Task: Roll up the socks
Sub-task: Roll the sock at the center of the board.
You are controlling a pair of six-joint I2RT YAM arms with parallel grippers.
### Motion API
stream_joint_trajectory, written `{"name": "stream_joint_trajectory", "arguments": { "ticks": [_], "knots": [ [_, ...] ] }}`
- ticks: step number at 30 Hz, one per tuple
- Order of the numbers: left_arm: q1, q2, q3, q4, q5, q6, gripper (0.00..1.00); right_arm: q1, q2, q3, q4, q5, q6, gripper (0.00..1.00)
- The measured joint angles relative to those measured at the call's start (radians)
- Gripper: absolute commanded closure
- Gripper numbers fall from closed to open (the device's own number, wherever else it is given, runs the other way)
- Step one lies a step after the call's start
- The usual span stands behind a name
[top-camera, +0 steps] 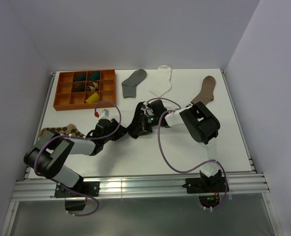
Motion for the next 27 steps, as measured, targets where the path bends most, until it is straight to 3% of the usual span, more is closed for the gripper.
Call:
{"name": "stream_joint_trajectory", "arguments": {
  "ticks": [20, 27],
  "knots": [
    [0.0, 0.071, 0.059, -0.006, 0.005, -0.005, 0.62, -0.001, 0.008, 0.013, -0.014, -0.005, 0.0, 1.0],
    [-0.001, 0.084, 0.085, -0.039, -0.018, -0.029, 0.67, -0.001, 0.021, 0.031, -0.021, -0.012, 0.0, 1.0]
  ]
}}
